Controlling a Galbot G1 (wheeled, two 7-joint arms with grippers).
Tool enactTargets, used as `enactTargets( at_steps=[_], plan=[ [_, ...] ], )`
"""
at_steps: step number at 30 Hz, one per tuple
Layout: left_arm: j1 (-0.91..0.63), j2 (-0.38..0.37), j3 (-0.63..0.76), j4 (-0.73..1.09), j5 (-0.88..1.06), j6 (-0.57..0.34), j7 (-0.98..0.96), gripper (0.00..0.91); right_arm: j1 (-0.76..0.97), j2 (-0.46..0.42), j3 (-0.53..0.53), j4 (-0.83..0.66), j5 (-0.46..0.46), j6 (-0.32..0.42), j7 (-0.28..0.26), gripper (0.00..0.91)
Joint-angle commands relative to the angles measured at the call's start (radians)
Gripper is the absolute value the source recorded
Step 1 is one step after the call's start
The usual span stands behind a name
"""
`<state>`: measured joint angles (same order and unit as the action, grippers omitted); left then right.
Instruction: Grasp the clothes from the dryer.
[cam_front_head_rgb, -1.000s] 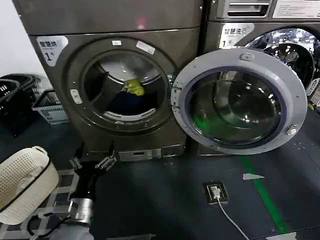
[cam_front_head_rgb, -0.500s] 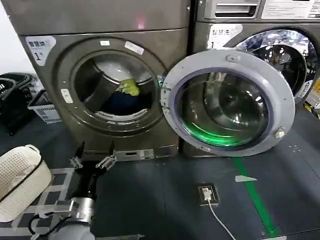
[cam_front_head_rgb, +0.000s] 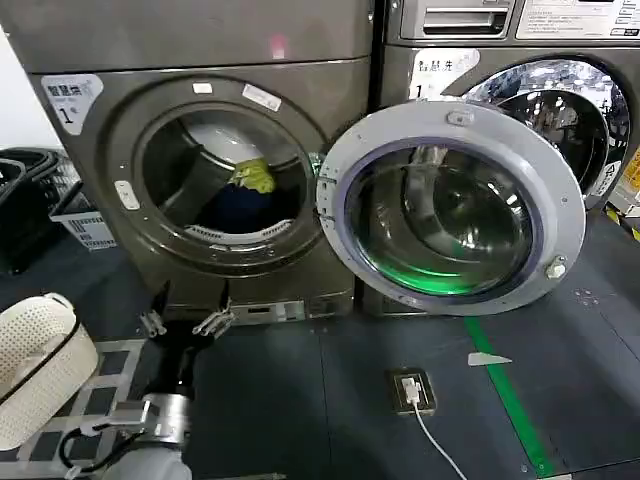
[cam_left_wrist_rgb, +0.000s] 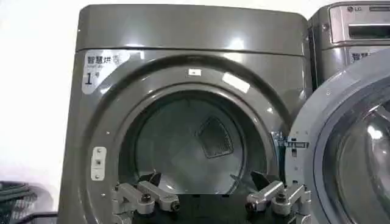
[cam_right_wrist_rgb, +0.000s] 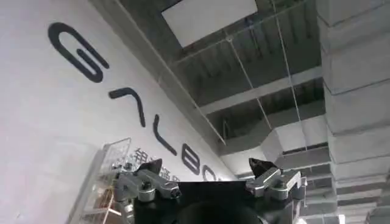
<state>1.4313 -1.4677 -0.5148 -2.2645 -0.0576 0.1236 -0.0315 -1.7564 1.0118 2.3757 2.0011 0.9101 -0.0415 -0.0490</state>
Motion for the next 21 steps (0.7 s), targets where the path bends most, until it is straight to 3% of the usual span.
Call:
enactTargets(
  at_steps=[1, 21],
  plan=[
    [0.000, 0.001, -0.001, 0.000, -0.001, 0.001, 0.001, 0.907, -0.002, -0.002, 0.003, 0.001, 0.004, 0.009, -0.002, 0.907],
    [-0.004, -0.010, -0.002, 0.003, -0.001, -0.002, 0.002, 0.907, -0.002, 0.002, 0.005, 0.010, 0.004, 0.007, -0.008, 0.907]
  ],
)
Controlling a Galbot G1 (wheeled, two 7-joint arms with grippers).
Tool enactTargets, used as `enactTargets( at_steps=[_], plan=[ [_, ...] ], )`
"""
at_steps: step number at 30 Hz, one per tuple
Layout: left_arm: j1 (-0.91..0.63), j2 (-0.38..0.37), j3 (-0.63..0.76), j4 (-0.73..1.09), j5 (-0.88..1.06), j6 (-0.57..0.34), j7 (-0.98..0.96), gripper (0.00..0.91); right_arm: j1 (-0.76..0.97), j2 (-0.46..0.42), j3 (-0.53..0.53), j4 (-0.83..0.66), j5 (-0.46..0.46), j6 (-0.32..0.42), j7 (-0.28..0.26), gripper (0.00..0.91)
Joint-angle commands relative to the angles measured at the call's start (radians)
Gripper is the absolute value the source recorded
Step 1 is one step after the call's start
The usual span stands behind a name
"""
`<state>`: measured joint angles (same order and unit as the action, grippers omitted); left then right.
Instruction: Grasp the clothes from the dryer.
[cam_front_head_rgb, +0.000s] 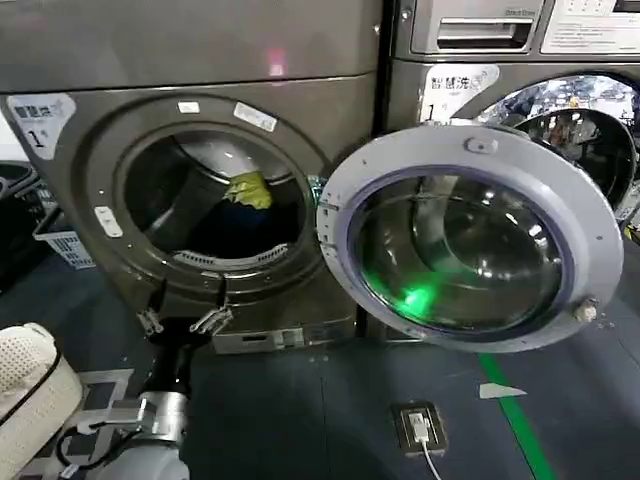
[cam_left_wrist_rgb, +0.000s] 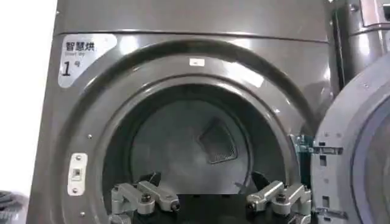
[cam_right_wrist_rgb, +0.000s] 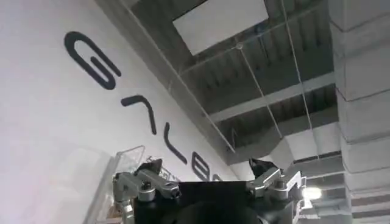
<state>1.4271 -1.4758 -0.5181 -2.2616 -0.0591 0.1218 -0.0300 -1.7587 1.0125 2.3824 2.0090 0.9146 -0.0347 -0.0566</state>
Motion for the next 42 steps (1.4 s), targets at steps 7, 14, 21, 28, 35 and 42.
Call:
enactTargets(
  at_steps=[7, 14, 21, 28, 35, 42],
  plan=[
    [0.001, -0.001, 0.000, -0.003, 0.001, 0.000, 0.002, 0.907, 0.002, 0.003, -0.001, 0.003, -0.001, 0.002, 0.000, 0.907],
    [-0.020, -0.005, 0.004, 0.021, 0.002, -0.005, 0.003, 0.907, -0.005, 0.012, 0.000, 0.015, -0.003, -0.012, 0.006, 0.907],
    [-0.218, -0.009, 0.010, 0.145, -0.029, 0.013, 0.004, 0.907, -0.019, 0.012, 0.018, 0.025, -0.030, -0.032, 0.008, 0.907],
    [-0.576, 0.014, 0.049, 0.522, -0.060, 0.029, -0.001, 0.907, -0.039, 0.015, 0.046, 0.036, -0.049, -0.040, 0.002, 0.907],
    [-0.881, -0.003, 0.063, 0.947, -0.054, -0.024, -0.008, 0.907, -0.044, 0.016, 0.063, 0.030, -0.044, -0.034, -0.001, 0.907],
    [-1.111, -0.017, 0.070, 1.294, -0.010, -0.076, 0.024, 0.907, -0.038, 0.016, 0.061, 0.029, -0.035, -0.024, -0.007, 0.907]
  ],
)
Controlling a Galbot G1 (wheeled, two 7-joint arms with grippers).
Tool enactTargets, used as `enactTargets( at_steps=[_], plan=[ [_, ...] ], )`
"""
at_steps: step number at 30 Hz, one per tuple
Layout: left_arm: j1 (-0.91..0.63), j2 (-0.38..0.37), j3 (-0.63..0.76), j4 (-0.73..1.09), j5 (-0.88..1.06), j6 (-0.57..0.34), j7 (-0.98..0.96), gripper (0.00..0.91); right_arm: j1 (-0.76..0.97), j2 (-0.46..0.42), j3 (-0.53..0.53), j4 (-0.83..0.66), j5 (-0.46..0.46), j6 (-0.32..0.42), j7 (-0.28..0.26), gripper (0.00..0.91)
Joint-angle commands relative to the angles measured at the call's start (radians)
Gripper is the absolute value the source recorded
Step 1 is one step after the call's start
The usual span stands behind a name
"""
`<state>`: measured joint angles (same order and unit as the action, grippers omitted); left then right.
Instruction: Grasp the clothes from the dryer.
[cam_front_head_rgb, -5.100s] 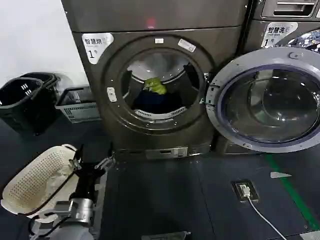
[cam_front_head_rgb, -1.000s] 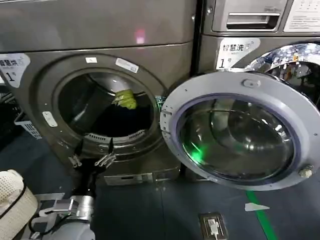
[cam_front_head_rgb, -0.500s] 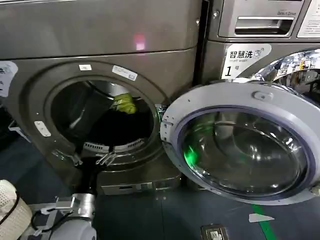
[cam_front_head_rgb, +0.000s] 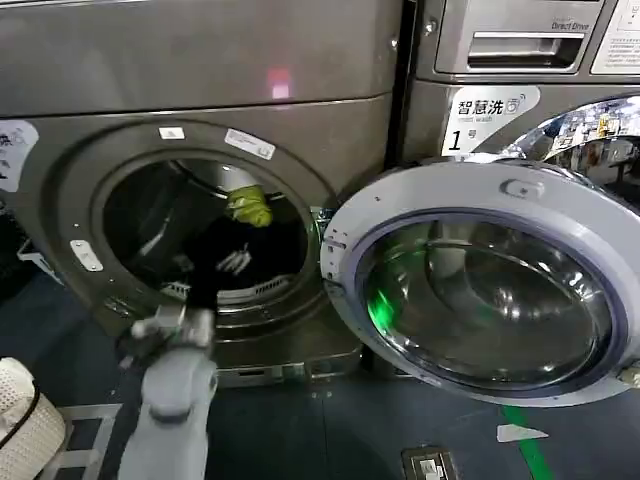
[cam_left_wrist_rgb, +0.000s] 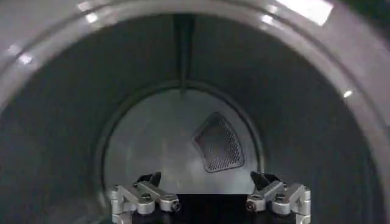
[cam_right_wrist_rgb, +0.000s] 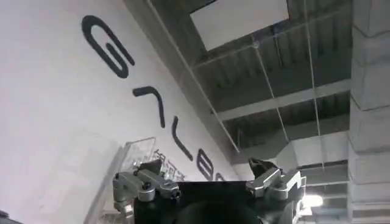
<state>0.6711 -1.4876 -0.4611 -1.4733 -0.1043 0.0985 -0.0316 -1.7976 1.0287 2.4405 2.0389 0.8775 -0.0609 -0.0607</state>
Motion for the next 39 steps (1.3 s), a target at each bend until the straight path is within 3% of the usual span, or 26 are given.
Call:
enactTargets(
  at_steps=[1, 7, 12, 17, 27, 34, 39],
  plan=[
    [-0.391, -0.006, 0.016, 0.564, 0.049, -0.065, 0.036, 0.907, 0.004, 0.000, 0.001, -0.001, 0.003, 0.003, -0.005, 0.907],
    [-0.553, 0.009, 0.131, 0.824, 0.099, -0.001, 0.121, 0.907, 0.017, 0.001, -0.017, 0.002, 0.012, 0.010, -0.011, 0.907],
    [-0.655, 0.062, 0.353, 0.967, 0.219, 0.060, 0.319, 0.907, 0.017, 0.004, -0.014, -0.004, 0.016, 0.016, -0.016, 0.907],
    [-0.771, 0.129, 0.628, 1.059, 0.353, -0.020, 0.620, 0.907, 0.014, 0.001, -0.008, -0.007, 0.019, 0.019, -0.020, 0.907],
    [-0.848, 0.132, 0.823, 1.158, 0.604, -0.176, 0.888, 0.907, 0.014, 0.000, -0.004, -0.012, 0.019, 0.024, -0.024, 0.907],
    [-0.871, 0.126, 0.923, 1.195, 0.701, -0.196, 0.899, 0.907, 0.022, 0.003, -0.016, -0.004, 0.019, 0.026, -0.027, 0.907],
    [-0.888, 0.097, 0.958, 1.234, 0.661, -0.143, 0.903, 0.907, 0.025, 0.008, -0.020, -0.003, 0.017, 0.030, -0.029, 0.907]
  ],
)
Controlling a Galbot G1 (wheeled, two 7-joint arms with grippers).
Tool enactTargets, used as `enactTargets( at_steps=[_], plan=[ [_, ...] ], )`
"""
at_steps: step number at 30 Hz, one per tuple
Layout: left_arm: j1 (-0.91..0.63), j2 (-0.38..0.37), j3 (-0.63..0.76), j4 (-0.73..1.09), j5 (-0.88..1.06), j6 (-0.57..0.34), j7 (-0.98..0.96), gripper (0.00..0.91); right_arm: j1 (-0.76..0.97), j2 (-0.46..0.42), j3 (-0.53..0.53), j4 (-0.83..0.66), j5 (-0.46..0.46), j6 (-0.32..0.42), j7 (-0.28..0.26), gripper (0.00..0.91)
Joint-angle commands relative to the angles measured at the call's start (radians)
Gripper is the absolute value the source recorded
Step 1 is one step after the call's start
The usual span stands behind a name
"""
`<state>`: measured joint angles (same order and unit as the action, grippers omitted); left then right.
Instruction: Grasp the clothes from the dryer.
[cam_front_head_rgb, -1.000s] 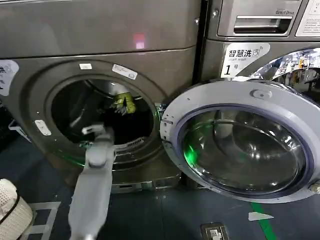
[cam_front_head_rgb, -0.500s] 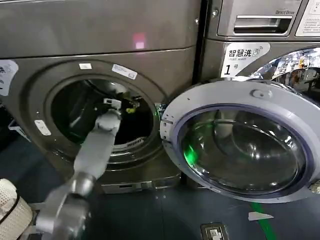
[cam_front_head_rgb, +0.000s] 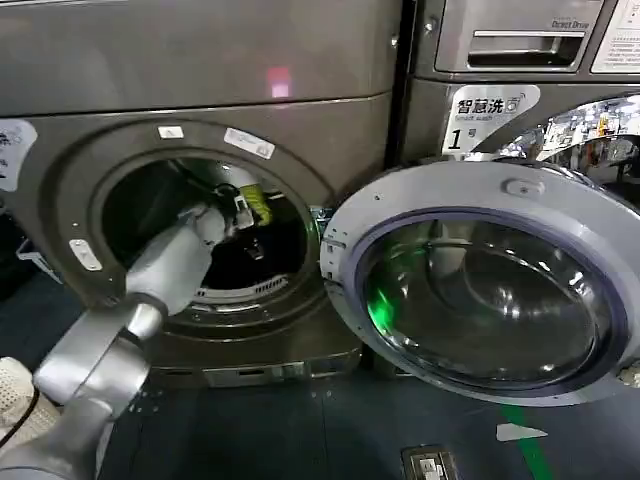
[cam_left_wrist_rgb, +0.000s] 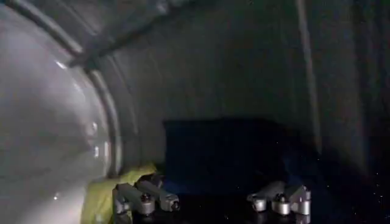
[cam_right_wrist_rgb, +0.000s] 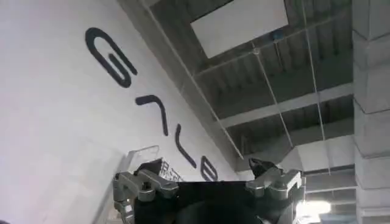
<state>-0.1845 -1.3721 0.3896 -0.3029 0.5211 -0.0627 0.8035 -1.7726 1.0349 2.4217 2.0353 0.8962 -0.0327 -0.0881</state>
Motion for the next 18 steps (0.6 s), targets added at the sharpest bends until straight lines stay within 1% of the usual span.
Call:
enactTargets(
  at_steps=[1, 6, 14, 18],
  plan=[
    [-0.030, -0.025, 0.115, 0.075, 0.037, 0.024, 0.069, 0.907, 0.000, 0.003, -0.001, -0.001, -0.002, 0.003, -0.002, 0.907],
    [-0.016, -0.044, 0.118, 0.098, 0.013, 0.081, 0.027, 0.907, 0.004, 0.005, -0.004, -0.001, -0.004, 0.008, -0.005, 0.907],
    [0.004, -0.073, 0.118, 0.130, -0.011, 0.118, -0.031, 0.907, 0.011, 0.013, -0.017, 0.004, -0.006, 0.015, -0.009, 0.907],
    [0.015, -0.080, 0.129, 0.144, -0.028, 0.121, -0.041, 0.907, 0.013, 0.014, -0.022, 0.004, -0.007, 0.018, -0.011, 0.907]
  ],
)
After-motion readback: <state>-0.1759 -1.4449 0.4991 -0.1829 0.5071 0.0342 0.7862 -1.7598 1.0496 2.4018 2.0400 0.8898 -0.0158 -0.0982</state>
